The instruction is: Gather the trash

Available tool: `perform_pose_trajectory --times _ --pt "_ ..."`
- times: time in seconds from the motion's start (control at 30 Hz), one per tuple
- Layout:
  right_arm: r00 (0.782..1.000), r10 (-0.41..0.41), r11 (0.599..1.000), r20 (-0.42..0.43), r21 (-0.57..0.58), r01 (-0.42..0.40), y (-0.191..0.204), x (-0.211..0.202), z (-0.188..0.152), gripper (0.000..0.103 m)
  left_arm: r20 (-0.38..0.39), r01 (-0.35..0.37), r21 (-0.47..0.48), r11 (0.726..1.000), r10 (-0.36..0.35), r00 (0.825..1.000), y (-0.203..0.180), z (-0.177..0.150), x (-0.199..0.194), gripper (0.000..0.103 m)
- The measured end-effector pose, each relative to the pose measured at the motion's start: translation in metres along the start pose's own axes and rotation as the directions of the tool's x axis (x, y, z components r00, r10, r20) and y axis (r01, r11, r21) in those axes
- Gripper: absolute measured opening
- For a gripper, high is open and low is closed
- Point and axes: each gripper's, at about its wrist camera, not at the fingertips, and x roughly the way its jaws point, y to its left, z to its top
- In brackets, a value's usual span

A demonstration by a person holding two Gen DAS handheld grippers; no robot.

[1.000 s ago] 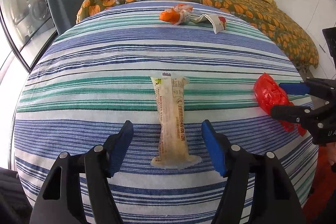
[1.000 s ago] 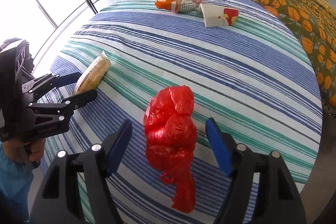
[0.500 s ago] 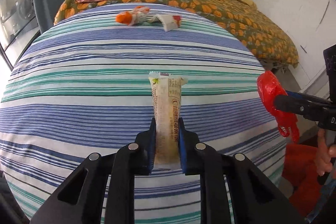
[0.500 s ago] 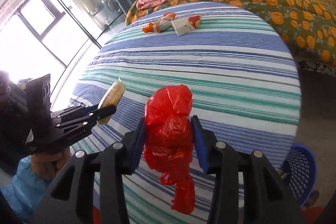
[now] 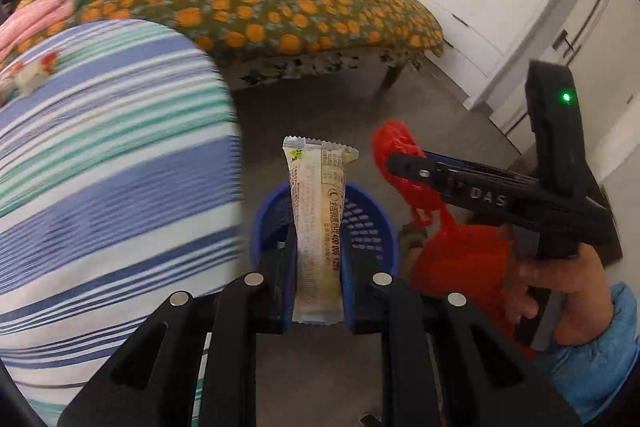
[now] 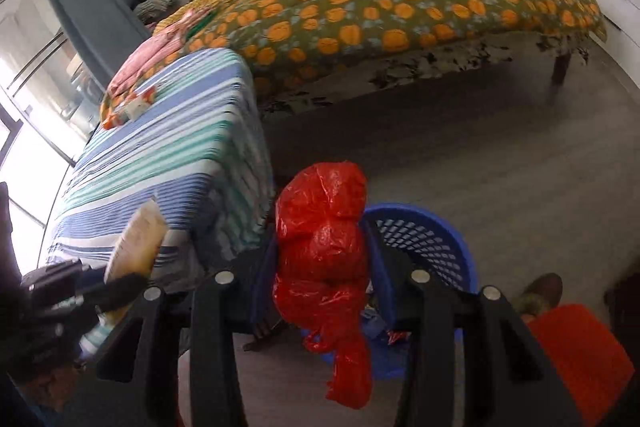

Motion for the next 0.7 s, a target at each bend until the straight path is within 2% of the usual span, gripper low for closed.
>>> perform_pose_trajectory --times 0.13,0.27,0.33,0.37,0.4,0.47,0.6,0.7 --pt "1.000 -0.009 0.997 -0.016 0.071 0.010 -0.038 0.014 -0.010 0.042 -0.064 -0.002 0.017 1.000 0.003 0.998 -0.027 0.005 0.056 0.018" --pt "0.999 0.013 0.990 -0.031 0.141 -0.008 -0.067 0.027 -0.016 0.046 -0.108 -0.025 0.013 1.000 0.026 0.994 -0.030 0.008 0.101 0.020" --pt "1.000 0.017 0.986 -0.027 0.165 -0.012 -0.077 0.031 -0.016 0.051 -0.113 -0.032 0.014 0.999 0.034 0.993 -0.028 0.009 0.119 0.028" --pt "1.000 0.017 0.984 -0.025 0.177 -0.013 -0.081 0.032 -0.018 0.052 -0.115 -0.033 0.014 0.999 0.034 0.993 -0.028 0.010 0.127 0.040" --pt "0.999 0.019 0.981 -0.026 0.192 -0.013 -0.087 0.033 -0.018 0.052 -0.114 -0.038 0.013 0.999 0.040 0.993 -0.027 0.010 0.133 0.047" --pt "1.000 0.017 0.980 -0.022 0.200 -0.012 -0.092 0.032 -0.019 0.053 -0.107 -0.043 0.010 0.999 0.044 0.993 -0.026 0.010 0.134 0.054" --pt "1.000 0.007 0.981 0.006 0.196 -0.008 -0.091 0.022 -0.018 0.060 -0.035 -0.047 0.010 0.999 0.048 0.998 -0.021 0.011 0.119 0.076" --pt "0.999 -0.018 0.986 0.031 0.163 0.013 -0.081 0.014 -0.015 0.062 0.038 -0.065 -0.010 0.998 0.066 0.997 -0.020 0.012 0.095 0.086"
